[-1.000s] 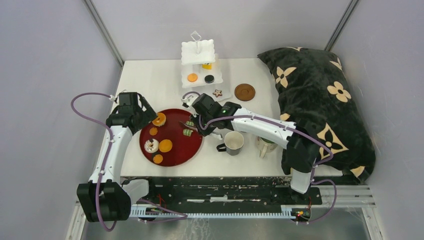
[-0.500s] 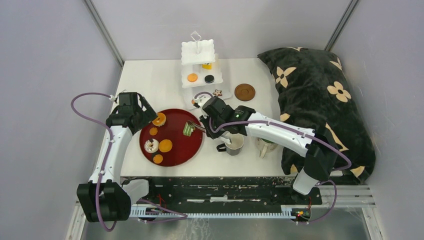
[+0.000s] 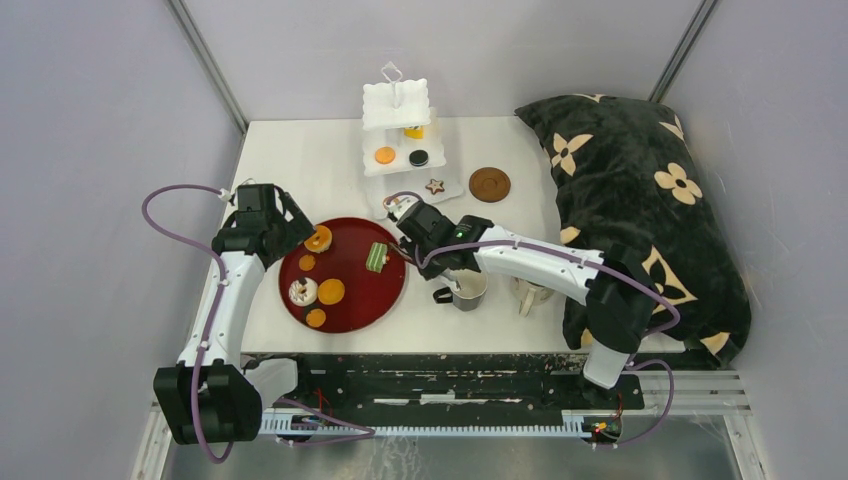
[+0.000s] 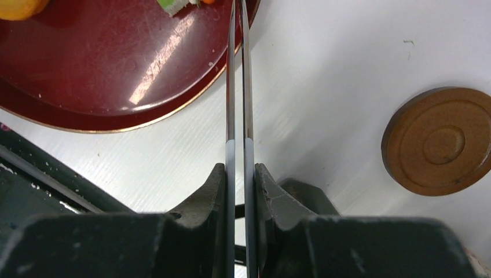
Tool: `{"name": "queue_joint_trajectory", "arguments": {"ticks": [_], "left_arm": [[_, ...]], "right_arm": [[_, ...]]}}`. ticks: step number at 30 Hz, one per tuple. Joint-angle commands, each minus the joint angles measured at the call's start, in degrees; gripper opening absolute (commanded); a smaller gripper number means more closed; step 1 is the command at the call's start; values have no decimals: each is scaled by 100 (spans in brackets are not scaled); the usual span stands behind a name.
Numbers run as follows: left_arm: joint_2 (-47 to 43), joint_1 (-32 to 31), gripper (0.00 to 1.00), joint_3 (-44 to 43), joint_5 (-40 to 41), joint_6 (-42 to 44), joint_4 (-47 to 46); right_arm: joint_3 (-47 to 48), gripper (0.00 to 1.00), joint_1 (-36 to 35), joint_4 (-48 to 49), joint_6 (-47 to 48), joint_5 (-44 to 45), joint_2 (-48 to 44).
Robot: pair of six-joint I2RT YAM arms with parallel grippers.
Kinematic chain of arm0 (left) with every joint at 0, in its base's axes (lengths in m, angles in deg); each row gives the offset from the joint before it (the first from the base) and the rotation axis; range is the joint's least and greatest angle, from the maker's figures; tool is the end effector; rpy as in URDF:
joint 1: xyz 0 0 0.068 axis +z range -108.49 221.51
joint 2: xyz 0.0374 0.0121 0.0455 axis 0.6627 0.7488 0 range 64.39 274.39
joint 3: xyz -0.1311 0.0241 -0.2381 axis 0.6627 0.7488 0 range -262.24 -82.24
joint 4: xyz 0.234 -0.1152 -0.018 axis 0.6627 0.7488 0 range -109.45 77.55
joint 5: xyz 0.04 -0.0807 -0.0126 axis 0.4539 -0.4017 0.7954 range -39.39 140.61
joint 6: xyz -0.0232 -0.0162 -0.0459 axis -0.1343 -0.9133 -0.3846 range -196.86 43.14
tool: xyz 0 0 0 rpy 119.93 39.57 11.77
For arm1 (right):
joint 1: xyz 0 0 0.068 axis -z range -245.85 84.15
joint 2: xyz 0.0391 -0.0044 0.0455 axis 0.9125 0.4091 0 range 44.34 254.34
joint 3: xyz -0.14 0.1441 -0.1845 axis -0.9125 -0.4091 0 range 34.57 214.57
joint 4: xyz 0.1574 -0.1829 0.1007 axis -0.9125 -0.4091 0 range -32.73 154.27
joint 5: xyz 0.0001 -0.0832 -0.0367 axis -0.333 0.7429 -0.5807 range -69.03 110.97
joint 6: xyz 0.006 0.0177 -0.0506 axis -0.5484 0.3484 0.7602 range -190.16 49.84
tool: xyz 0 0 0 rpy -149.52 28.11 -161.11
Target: Serve the afternoon tea
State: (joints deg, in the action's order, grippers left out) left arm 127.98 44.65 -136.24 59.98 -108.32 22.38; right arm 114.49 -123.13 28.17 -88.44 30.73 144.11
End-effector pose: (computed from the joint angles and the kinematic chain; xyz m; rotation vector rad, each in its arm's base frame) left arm 0.2215 0.0178 0.2830 -0.7959 2.3191 -0.0152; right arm 0.2088 0.3136 0.2565 -0.7895 2.4298 0.3066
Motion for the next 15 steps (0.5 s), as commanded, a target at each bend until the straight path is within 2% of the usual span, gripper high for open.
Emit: {"name": "queue_joint_trajectory", "arguments": {"ticks": [1, 15], "left_arm": [[-119, 24, 99, -16, 2, 124, -148], [-211, 28, 99, -8, 33, 109, -92]], "right_arm": [[414, 2, -29, 372, 105, 64, 153], [1380, 2, -39, 485, 390, -521, 839]]}}
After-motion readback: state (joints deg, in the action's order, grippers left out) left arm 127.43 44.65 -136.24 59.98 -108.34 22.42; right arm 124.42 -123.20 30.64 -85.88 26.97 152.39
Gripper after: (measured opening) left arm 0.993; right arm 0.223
